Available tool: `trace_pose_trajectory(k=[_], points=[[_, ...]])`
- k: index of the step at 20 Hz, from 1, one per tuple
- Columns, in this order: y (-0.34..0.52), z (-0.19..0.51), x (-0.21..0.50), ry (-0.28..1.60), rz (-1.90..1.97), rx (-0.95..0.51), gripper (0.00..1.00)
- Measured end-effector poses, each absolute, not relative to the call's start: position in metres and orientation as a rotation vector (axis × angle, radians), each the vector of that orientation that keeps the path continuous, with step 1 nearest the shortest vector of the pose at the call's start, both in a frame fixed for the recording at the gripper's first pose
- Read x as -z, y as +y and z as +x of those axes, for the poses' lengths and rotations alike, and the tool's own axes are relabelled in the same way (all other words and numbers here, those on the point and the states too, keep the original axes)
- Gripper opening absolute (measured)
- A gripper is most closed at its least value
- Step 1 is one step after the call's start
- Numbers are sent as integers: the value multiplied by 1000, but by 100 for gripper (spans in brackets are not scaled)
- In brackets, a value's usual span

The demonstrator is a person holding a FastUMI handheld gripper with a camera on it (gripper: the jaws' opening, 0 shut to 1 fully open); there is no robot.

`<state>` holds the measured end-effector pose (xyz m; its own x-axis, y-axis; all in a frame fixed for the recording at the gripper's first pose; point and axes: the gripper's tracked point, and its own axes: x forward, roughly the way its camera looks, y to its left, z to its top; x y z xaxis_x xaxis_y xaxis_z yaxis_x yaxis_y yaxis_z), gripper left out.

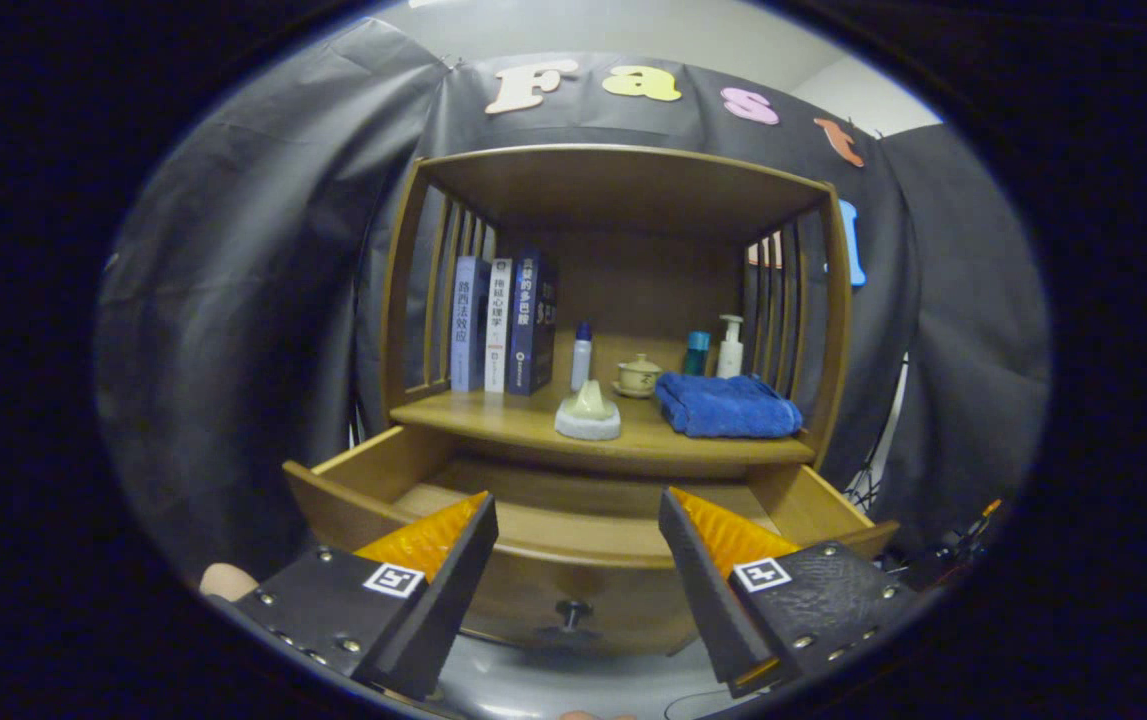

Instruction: Pull open the drawer, take out the items inside it, and place them on the countertop above the cabinet.

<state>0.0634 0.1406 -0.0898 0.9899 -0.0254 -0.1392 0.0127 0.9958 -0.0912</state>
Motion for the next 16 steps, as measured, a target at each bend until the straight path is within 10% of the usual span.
trace_pose_trajectory(k=[16], points=[[141,74,145,255,-8,38,97]])
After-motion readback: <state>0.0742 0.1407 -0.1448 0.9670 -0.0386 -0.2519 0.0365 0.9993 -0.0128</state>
